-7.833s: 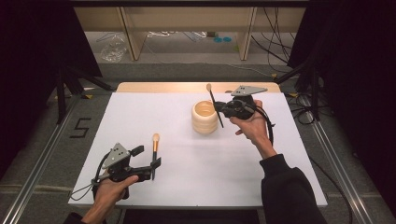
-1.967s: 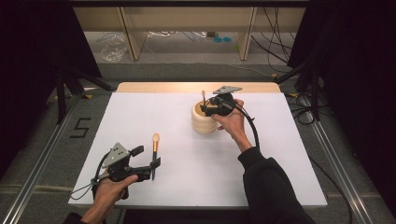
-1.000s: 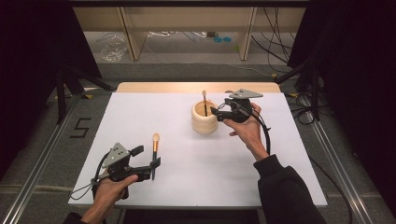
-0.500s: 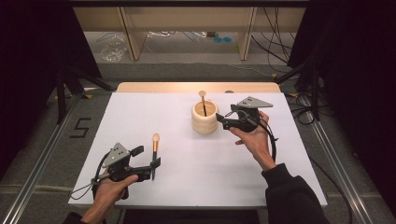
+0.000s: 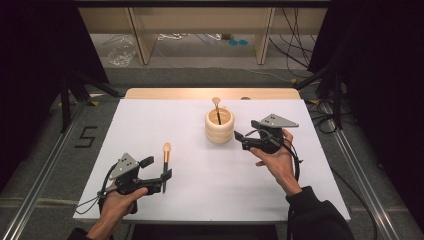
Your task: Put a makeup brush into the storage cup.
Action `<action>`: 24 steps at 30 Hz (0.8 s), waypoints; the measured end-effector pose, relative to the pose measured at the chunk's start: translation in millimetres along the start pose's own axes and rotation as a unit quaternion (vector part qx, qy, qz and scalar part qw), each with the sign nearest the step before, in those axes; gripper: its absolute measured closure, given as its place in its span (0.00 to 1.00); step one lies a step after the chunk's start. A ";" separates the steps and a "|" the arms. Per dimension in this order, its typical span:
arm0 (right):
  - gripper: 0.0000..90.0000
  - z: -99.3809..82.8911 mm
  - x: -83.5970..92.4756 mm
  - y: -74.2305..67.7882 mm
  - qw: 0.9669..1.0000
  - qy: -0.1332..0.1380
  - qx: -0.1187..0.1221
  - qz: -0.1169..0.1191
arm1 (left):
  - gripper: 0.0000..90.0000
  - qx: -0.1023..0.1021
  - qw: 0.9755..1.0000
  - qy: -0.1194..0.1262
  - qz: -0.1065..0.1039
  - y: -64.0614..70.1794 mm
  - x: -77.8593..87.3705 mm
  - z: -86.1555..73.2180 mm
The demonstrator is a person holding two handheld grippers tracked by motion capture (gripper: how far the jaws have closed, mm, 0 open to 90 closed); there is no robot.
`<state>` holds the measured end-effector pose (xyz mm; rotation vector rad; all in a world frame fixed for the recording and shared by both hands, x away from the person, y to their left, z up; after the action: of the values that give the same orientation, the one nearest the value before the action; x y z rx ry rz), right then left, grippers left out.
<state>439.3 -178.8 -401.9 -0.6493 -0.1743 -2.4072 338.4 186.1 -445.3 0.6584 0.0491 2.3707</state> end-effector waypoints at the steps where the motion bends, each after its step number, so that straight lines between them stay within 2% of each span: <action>1: 0.28 -1.8 1.2 -1.3 1.000 -0.003 -0.004 0.006 | 0.18 0.001 1.000 0.000 0.000 -0.1 0.0 0.0; 6: 0.28 -8.5 6.0 -4.4 1.000 -0.011 -0.008 0.009 | 0.18 0.001 1.000 -0.001 0.002 -0.3 -0.1 -0.2; 7: 0.28 -9.2 6.6 -4.4 1.000 -0.003 -0.007 0.011 | 0.18 0.001 1.000 -0.001 0.002 -0.3 0.0 -0.2; 9: 0.28 -11.2 9.2 -5.8 1.000 -0.008 -0.010 0.013 | 0.18 0.001 1.000 -0.002 0.003 -0.4 -0.2 -0.3; 10: 0.28 -12.3 9.6 -5.2 1.000 -0.003 -0.003 0.006 | 0.18 0.001 1.000 -0.002 0.002 -0.3 -0.3 -0.3; 11: 0.28 -14.2 11.2 -6.8 1.000 -0.009 -0.010 0.014 | 0.18 0.001 1.000 -0.002 0.003 -0.2 -0.4 -0.3; 12: 0.28 -15.4 11.1 -6.6 1.000 -0.003 -0.008 0.013 | 0.18 0.001 1.000 -0.003 0.003 -0.3 -0.4 -0.3; 15: 0.28 -18.3 14.6 -7.2 1.000 -0.011 -0.012 0.010 | 0.18 0.004 1.000 -0.003 0.005 -0.6 -0.8 -0.3; 16: 0.28 -19.2 15.6 -6.6 1.000 -0.004 -0.008 0.008 | 0.18 0.005 1.000 -0.004 0.005 -0.8 -0.9 -0.2; 19: 0.28 -22.4 19.8 -8.3 1.000 -0.006 -0.019 0.016 | 0.18 0.002 1.000 -0.004 0.006 -1.4 -1.2 0.3; 24: 0.28 -27.7 23.0 -8.2 1.000 -0.010 -0.020 0.015 | 0.18 0.003 1.000 -0.006 0.008 -1.8 -2.2 0.2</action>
<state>407.3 -192.4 -414.3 -0.6889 -0.1249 -2.3814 341.0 186.1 -446.5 0.6772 0.0455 2.3823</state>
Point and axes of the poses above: each handheld gripper's, and its own axes: x roughly backward along the jaws, z roughly out of its top, y roughly to its right, the point moved 2 cm from there along -x, roughly forward along the jaws, and after that the axes turned 7 degrees about -y, right-handed, at the moved point
